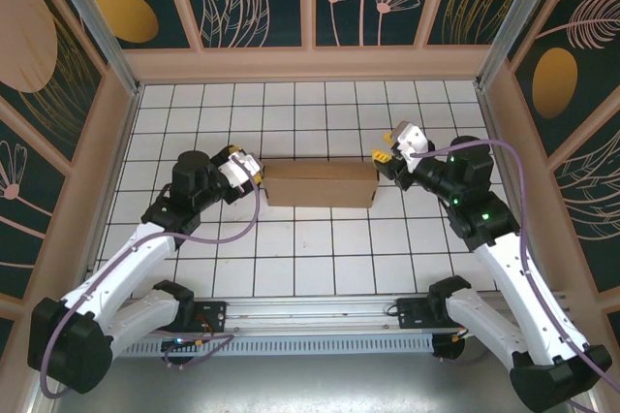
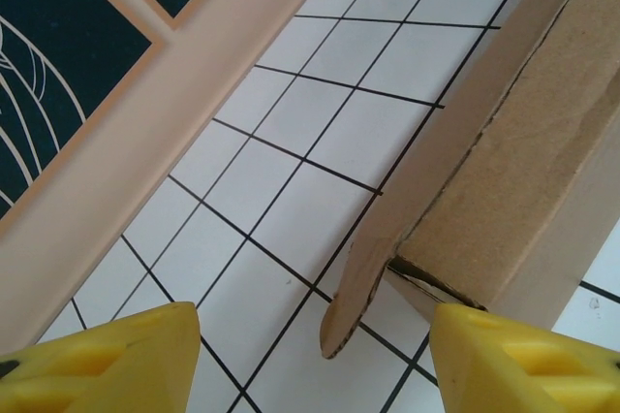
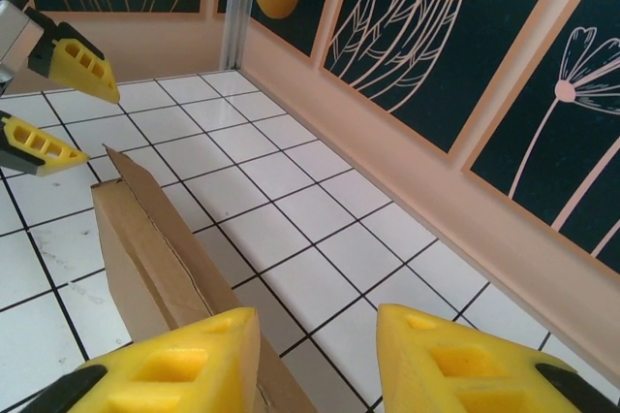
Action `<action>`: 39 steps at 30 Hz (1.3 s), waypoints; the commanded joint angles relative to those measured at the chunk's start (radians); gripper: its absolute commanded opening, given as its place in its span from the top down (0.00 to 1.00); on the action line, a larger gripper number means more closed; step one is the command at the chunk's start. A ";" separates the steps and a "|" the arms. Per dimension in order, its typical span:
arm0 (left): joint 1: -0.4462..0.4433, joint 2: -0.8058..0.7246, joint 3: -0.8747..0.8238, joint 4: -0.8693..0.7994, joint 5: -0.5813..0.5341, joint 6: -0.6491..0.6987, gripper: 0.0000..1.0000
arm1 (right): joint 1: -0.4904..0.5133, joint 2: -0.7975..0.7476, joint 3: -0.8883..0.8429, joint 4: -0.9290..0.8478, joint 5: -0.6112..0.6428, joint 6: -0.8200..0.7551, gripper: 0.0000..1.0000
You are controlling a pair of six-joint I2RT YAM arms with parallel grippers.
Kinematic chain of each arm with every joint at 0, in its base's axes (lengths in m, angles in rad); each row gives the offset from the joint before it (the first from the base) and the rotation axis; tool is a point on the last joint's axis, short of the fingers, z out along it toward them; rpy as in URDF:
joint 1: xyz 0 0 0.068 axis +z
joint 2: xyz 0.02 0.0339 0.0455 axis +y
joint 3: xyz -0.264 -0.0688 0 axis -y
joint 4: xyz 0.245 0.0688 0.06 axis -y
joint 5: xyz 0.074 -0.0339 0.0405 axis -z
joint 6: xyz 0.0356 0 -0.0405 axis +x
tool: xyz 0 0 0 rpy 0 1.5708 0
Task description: Fold the paper box
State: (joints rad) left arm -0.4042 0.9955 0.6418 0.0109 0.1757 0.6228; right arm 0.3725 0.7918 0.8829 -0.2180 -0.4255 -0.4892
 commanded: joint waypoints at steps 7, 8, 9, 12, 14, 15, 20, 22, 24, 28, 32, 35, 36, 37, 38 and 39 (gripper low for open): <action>0.013 0.057 0.033 0.022 0.006 0.046 0.42 | 0.009 -0.014 -0.030 -0.008 0.047 -0.006 0.66; 0.013 0.062 0.036 0.026 0.008 0.043 0.43 | 0.009 -0.012 -0.030 -0.008 0.045 -0.002 0.67; 0.013 0.071 0.045 0.025 0.012 0.042 0.44 | 0.009 -0.009 -0.030 -0.010 0.044 0.000 0.67; 0.013 0.099 0.074 0.009 0.023 0.045 0.49 | 0.010 0.000 -0.034 -0.022 0.054 0.000 0.68; 0.013 0.116 0.092 0.002 0.030 0.044 0.52 | 0.010 0.002 -0.036 -0.026 0.065 -0.003 0.70; 0.013 0.126 0.101 -0.004 0.034 0.046 0.54 | 0.010 0.003 -0.039 -0.027 0.069 0.002 0.70; 0.013 0.151 0.122 -0.013 0.046 0.049 0.64 | 0.009 0.003 -0.036 -0.044 0.084 -0.001 0.72; 0.013 0.157 0.122 -0.018 0.051 0.050 0.67 | 0.009 0.004 -0.035 -0.049 0.088 -0.007 0.72; 0.013 0.158 0.121 -0.017 0.059 0.050 0.71 | 0.010 0.010 -0.037 -0.051 0.090 -0.011 0.72; 0.013 0.160 0.116 -0.017 0.067 0.048 0.76 | 0.008 0.021 -0.052 -0.046 0.100 -0.021 0.73; 0.013 0.160 0.117 -0.020 0.070 0.047 0.85 | 0.008 0.037 -0.060 -0.048 0.129 -0.065 0.74; 0.013 0.161 0.122 -0.029 0.076 0.052 0.93 | 0.008 0.064 -0.058 -0.072 0.173 -0.155 0.74; 0.013 0.161 0.122 -0.031 0.078 0.052 0.94 | 0.007 0.074 -0.058 -0.075 0.187 -0.191 0.73; 0.013 0.160 0.122 -0.032 0.082 0.053 0.96 | 0.006 0.081 -0.057 -0.078 0.184 -0.229 0.72; 0.013 0.158 0.121 -0.032 0.084 0.053 0.98 | 0.003 0.089 -0.058 -0.081 0.168 -0.276 0.71; 0.014 0.157 0.119 -0.031 0.086 0.053 0.99 | -0.004 0.097 -0.064 -0.068 0.151 -0.308 0.71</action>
State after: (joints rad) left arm -0.3981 1.1511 0.7387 -0.0071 0.2317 0.6704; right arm 0.3737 0.8749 0.8345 -0.2825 -0.2806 -0.6559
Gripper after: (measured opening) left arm 0.052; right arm 0.289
